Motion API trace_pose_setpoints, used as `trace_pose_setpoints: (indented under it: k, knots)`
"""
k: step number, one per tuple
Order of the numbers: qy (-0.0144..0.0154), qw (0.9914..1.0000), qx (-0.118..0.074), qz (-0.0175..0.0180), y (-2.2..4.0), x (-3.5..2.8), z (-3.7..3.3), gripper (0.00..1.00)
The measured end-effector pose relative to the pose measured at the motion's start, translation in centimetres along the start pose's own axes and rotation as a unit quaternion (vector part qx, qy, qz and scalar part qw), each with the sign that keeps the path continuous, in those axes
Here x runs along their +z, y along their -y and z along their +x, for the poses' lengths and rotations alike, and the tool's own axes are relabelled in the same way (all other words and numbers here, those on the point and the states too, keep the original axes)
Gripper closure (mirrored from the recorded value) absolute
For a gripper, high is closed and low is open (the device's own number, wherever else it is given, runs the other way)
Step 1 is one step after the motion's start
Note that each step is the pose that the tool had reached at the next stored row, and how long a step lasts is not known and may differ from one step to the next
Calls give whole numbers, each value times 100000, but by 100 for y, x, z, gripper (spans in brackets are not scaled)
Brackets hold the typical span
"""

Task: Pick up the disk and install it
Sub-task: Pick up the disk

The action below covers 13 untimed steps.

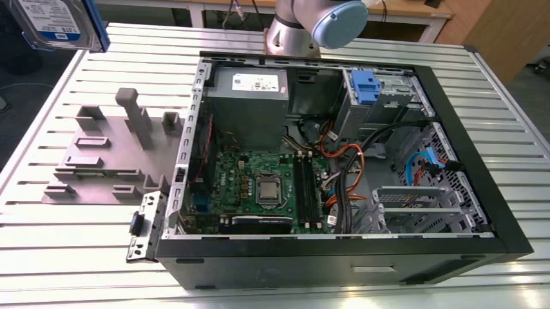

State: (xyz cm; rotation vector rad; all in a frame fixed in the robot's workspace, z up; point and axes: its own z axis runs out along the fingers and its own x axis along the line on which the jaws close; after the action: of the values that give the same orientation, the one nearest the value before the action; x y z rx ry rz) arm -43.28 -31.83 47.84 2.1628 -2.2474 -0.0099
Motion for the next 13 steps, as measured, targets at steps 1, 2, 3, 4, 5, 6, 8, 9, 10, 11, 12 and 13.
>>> trace_pose_setpoints:
  k: [1, 2, 3, 4, 5, 6, 8, 9, 10, 11, 12, 13]
  knots:
    - [-1, 100000, 1, -2, -1, -10, 0, 63]
    - [-4, 100000, -2, -7, -2, -21, 0, 63]
    - [-3, 100000, -2, -7, -3, -32, 0, 63]
    - [0, 100000, 0, -3, -5, -44, 1, 63]
    - [-4, 100000, 1, -8, -7, -57, 1, 63]
    - [-3, 100000, -1, -5, -8, -70, 1, 63]
    - [5, 100000, 1, 11, -12, -95, 2, 63]
    - [3, 100000, 0, 7, -13, -110, 2, 63]
    - [0, 100000, -2, 6, -14, -125, 2, 63]
    - [-1, 100000, 0, 9, -14, -139, 2, 63]
    - [-1, 100000, -1, 15, -15, -153, 2, 63]
    - [3, 100000, -1, 31, -17, -168, 2, 63]
